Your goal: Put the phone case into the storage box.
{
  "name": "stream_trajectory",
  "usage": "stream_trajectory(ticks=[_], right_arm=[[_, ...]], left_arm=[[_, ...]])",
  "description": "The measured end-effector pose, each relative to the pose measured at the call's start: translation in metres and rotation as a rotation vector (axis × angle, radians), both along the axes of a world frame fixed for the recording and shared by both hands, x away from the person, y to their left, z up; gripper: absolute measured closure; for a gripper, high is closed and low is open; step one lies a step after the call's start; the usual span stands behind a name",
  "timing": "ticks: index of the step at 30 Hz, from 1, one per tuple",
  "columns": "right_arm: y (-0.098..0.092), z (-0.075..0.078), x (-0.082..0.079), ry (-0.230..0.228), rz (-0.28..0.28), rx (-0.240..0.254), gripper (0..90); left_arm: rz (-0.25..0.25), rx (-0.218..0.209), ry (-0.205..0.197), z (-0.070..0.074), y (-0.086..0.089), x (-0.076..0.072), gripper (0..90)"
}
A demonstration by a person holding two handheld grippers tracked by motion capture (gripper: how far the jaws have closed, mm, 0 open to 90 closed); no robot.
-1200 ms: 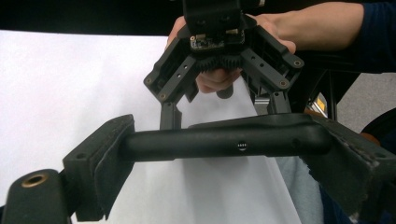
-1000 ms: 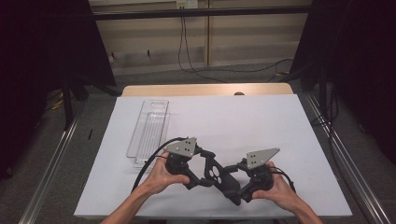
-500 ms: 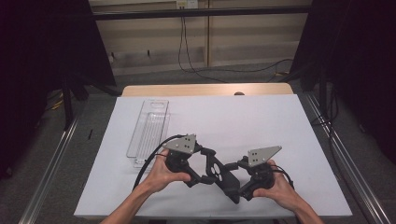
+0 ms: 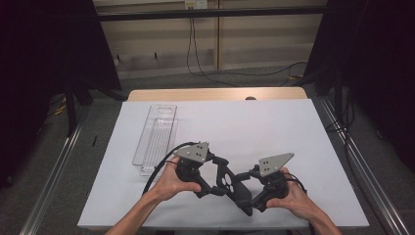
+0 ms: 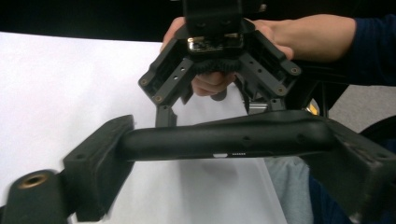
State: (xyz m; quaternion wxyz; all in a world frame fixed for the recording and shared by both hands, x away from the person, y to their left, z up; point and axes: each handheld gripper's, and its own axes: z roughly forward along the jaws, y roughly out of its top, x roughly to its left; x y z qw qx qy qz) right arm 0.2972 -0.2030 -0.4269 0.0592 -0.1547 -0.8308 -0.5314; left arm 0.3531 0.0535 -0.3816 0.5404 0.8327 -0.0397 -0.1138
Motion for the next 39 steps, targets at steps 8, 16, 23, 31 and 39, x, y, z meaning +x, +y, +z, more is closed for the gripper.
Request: stream_trajectory(ticks=[8, 16, 23, 31, 39], right_arm=[[0.001, 0.0, 0.0, 0.0, 0.002, 0.0, 14.7], [0.003, 0.003, 0.0, -0.013, -0.014, 0.022, 13.7], [0.003, 0.004, 0.002, -0.015, -0.05, 0.031, 7.1], [-0.003, 0.006, 0.003, -0.035, -0.131, 0.061, 2.7], [-0.012, 0.01, 0.002, -0.059, -0.219, 0.091, 1.9]], left_arm=[[-0.004, 0.007, 0.003, 0.003, 0.0, 0.0, 13.3], [0.015, -0.018, 0.012, 0.008, 0.0, 0.001, 14.0], [0.057, -0.038, 0.024, 0.011, 0.004, 0.004, 14.1], [0.125, -0.049, 0.023, 0.017, 0.016, 0.01, 14.1], [0.189, -0.049, 0.032, 0.019, 0.022, 0.014, 14.1]])
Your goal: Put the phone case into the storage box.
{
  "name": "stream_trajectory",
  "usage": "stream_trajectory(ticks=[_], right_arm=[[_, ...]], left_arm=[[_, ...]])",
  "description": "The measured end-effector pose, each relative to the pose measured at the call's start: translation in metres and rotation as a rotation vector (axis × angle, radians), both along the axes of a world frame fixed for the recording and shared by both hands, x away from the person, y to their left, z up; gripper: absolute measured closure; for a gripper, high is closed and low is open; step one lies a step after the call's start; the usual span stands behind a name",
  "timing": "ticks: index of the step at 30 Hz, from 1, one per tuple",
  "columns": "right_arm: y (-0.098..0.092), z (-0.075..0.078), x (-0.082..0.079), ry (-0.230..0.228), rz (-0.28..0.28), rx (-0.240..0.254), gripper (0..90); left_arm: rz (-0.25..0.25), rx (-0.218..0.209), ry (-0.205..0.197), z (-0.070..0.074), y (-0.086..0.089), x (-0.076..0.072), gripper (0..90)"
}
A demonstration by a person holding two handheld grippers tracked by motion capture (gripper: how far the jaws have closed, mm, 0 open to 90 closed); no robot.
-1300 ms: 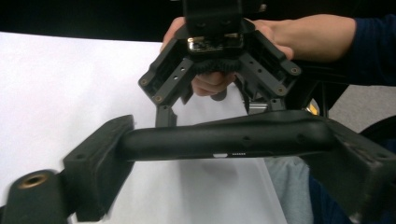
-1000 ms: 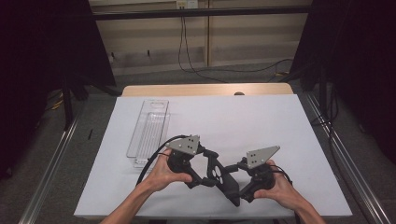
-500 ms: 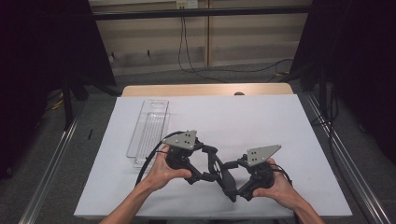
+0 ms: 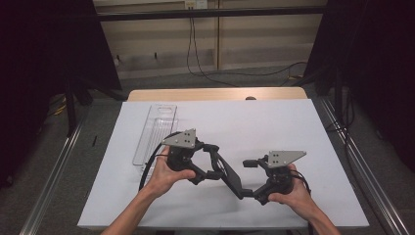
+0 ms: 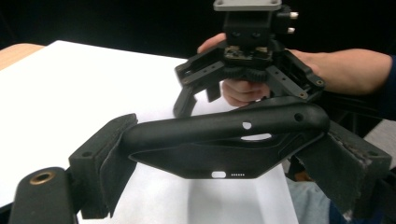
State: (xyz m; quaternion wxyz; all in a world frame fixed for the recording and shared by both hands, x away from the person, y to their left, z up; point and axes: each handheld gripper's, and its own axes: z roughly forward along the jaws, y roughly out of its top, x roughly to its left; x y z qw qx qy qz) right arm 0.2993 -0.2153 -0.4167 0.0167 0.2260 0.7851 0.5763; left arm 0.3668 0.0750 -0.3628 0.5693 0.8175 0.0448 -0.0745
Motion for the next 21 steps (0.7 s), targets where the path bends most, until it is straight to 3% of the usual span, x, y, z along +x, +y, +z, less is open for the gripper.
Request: stream_trajectory(ticks=[2, 6, 12, 21], right_arm=[[-0.001, 0.0, 0.0, -0.005, -0.01, 0.002, 1.9], [-0.006, 0.0, -0.002, -0.027, -0.083, 0.005, 1.6], [-0.008, 0.0, -0.002, -0.031, -0.122, 0.003, 1.4], [-0.014, 0.001, -0.005, -0.039, -0.229, -0.005, 1.3]], left_arm=[[0.016, 0.002, 0.001, 0.0, 0.001, 0.001, 14.1], [0.042, 0.003, 0.002, 0.001, 0.003, 0.002, 14.1], [0.077, 0.004, 0.006, 0.001, 0.006, 0.003, 14.0], [0.133, 0.02, 0.013, 0.0, 0.012, 0.006, 14.0]])
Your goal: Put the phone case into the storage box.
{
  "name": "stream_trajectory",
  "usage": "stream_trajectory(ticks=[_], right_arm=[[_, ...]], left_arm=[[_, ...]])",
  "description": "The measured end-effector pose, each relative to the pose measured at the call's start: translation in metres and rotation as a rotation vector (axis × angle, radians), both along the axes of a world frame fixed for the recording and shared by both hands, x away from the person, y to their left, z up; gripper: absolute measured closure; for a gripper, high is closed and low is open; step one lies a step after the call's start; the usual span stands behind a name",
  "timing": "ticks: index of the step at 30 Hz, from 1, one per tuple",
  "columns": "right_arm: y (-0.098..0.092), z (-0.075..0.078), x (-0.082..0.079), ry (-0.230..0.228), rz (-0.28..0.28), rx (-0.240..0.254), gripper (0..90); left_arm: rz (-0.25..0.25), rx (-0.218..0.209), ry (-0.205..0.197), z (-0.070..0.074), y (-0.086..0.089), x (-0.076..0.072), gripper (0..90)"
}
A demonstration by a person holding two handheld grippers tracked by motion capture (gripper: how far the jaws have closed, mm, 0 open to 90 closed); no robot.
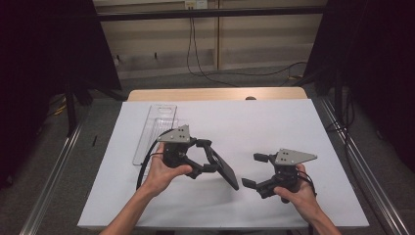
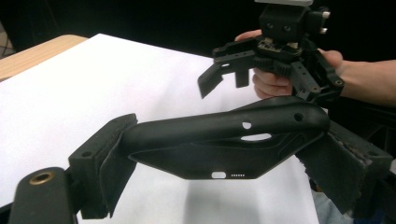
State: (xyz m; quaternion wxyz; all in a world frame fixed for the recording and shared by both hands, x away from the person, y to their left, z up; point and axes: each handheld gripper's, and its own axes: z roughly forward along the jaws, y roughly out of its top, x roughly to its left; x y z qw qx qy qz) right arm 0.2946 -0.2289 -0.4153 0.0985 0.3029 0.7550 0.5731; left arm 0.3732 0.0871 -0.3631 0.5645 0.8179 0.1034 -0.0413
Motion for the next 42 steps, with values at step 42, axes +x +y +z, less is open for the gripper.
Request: stream_trajectory(ticks=[42], right_arm=[[-0.075, -0.018, -0.051, -0.073, -0.381, 0.001, 0.0]], left_arm=[[0.22, 0.03, -0.003, 0.011, 0.025, 0.014, 14.0]])
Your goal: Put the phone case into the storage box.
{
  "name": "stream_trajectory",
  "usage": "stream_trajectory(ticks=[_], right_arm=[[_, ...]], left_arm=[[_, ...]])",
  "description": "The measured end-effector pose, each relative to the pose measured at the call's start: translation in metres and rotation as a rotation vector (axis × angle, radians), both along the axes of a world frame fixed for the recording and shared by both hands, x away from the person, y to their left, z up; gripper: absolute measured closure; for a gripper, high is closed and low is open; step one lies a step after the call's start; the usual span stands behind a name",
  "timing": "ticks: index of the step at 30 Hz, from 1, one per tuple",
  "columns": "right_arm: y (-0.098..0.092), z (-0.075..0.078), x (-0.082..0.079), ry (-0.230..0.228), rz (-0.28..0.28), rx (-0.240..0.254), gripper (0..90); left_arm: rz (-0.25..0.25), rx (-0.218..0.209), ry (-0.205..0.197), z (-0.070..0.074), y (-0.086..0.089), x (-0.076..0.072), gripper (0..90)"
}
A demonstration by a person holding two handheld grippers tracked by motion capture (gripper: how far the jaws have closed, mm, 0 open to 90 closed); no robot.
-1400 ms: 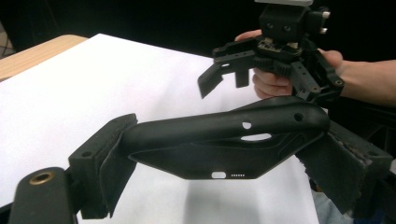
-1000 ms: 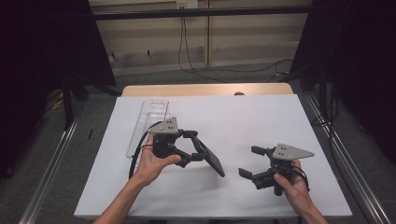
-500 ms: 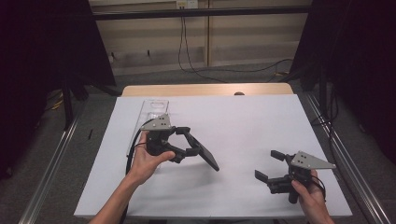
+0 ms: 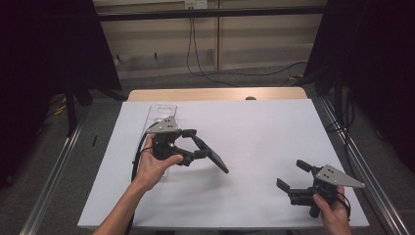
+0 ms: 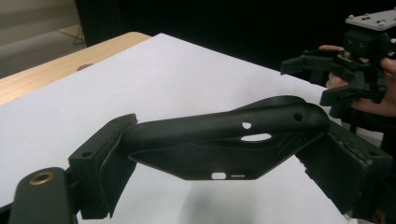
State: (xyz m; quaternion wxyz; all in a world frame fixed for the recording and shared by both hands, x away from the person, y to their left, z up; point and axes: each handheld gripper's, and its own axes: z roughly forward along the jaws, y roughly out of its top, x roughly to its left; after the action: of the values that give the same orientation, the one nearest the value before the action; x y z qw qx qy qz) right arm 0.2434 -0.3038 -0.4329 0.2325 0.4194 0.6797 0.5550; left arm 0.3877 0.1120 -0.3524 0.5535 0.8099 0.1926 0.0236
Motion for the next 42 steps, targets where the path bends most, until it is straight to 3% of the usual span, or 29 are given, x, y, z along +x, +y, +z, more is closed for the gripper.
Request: stream_trajectory(ticks=[10, 24, 32, 42], right_arm=[[0.005, 0.002, -0.003, -0.013, 0.017, -0.008, 0.0], [0.004, 0.001, -0.003, -0.011, 0.019, -0.003, 0.0], [0.003, 0.002, -0.003, -0.017, 0.008, -0.009, 0.0], [0.001, 0.003, -0.002, -0.022, -0.005, -0.008, 0.0]], left_arm=[[0.061, 0.003, 0.007, 0.007, 0.01, 0.003, 14.0], [0.137, 0.018, -0.012, 0.023, 0.021, 0.013, 13.9], [0.191, 0.025, -0.024, 0.034, 0.03, 0.022, 13.9], [0.259, 0.03, -0.011, 0.039, 0.043, 0.036, 13.9]])
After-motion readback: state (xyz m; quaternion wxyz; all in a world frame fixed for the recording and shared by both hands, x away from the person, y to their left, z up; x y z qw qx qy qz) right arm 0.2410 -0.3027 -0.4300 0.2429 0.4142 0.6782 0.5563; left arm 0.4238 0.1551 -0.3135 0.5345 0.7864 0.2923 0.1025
